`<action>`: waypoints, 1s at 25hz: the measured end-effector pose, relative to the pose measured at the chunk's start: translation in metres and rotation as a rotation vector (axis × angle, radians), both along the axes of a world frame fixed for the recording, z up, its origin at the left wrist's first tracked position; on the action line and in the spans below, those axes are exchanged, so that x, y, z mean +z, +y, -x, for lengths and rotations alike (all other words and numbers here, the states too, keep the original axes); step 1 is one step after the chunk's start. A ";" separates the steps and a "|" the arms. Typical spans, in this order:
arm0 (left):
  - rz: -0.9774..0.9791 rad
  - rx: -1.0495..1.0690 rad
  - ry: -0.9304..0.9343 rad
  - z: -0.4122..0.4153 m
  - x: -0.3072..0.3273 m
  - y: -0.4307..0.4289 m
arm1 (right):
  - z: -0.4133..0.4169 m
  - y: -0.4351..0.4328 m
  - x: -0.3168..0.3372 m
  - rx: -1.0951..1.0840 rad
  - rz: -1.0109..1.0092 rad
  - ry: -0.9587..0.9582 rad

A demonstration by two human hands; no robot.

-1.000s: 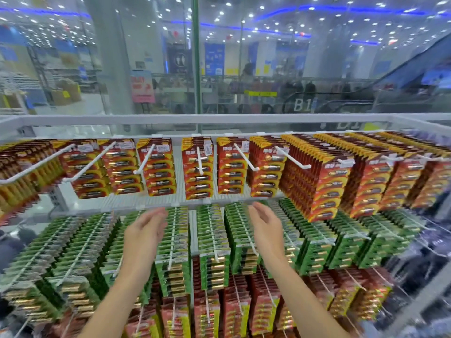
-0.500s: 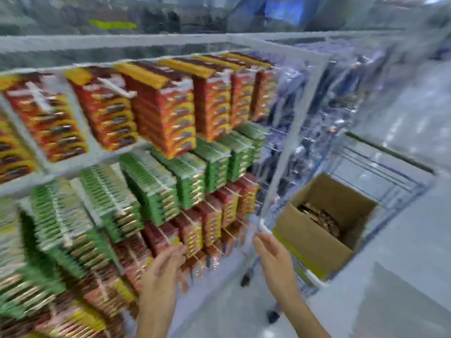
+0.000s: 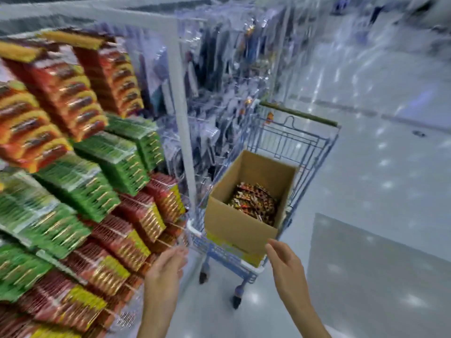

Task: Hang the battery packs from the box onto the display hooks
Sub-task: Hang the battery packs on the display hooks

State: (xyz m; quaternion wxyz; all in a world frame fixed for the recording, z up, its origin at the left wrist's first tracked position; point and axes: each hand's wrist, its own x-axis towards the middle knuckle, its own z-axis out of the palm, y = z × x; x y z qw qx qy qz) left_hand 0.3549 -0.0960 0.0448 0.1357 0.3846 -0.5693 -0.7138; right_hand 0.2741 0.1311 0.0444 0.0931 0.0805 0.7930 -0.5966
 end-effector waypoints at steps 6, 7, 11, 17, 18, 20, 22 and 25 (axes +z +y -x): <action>0.061 -0.227 -0.077 0.078 -0.012 0.032 | 0.046 0.034 -0.014 -0.108 0.024 -0.093; 0.068 -0.255 -0.077 0.094 -0.014 0.035 | 0.055 0.036 -0.016 -0.128 0.030 -0.102; 0.032 -0.342 -0.092 0.172 -0.031 0.043 | 0.101 0.037 -0.029 -0.201 0.021 -0.148; -0.076 -0.417 -0.192 0.309 -0.073 0.038 | 0.181 0.019 -0.029 -0.314 -0.007 -0.222; -0.083 -0.429 -0.214 0.332 -0.082 0.037 | 0.194 0.015 -0.029 -0.318 -0.002 -0.230; -0.110 -0.427 -0.308 0.376 -0.108 0.036 | 0.218 0.009 -0.033 -0.349 0.016 -0.253; -0.089 -0.435 -0.408 0.412 -0.138 0.037 | 0.234 0.002 -0.036 -0.350 0.037 -0.276; 0.089 -0.505 -0.573 0.470 -0.184 0.039 | 0.260 -0.001 -0.051 -0.367 0.073 -0.324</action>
